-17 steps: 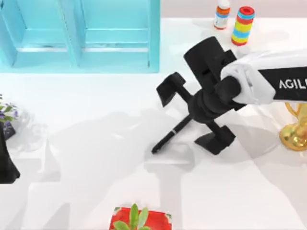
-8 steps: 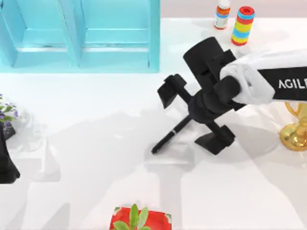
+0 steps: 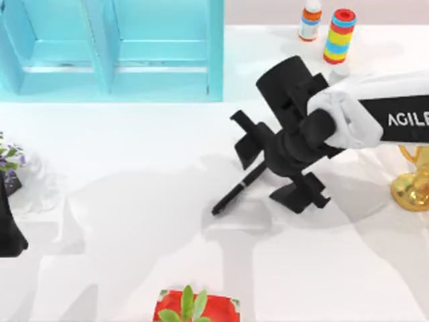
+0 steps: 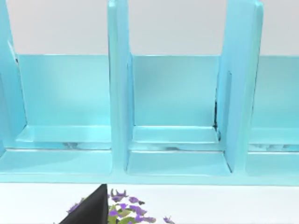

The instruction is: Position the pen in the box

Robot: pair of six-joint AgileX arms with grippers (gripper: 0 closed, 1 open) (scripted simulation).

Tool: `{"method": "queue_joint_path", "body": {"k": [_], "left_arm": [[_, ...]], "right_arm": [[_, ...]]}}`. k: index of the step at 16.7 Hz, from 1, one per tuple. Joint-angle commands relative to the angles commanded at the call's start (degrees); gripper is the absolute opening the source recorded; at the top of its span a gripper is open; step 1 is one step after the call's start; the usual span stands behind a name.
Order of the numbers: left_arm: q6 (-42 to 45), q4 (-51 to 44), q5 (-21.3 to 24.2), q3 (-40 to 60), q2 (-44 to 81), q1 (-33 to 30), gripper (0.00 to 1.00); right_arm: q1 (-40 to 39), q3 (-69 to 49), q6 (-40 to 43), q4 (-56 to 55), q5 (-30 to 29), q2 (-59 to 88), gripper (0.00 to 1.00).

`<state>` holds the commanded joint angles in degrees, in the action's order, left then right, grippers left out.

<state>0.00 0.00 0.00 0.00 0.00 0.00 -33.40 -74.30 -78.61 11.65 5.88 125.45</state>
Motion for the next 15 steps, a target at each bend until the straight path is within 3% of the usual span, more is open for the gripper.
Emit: {"method": "queue_joint_path", "body": {"k": [2,9,15], "left_arm": [[0.00,0.00,0.00,0.00,0.00,0.00,1.00],[0.00,0.00,0.00,0.00,0.00,0.00,1.00],[0.00,0.00,0.00,0.00,0.00,0.00,1.00]], "right_arm": [[0.00,0.00,0.00,0.00,0.00,0.00,0.00],[0.00,0.00,0.00,0.00,0.00,0.00,0.00],[0.46,-4.77,1.52,11.51,-0.18,-7.50,0.00]]}}
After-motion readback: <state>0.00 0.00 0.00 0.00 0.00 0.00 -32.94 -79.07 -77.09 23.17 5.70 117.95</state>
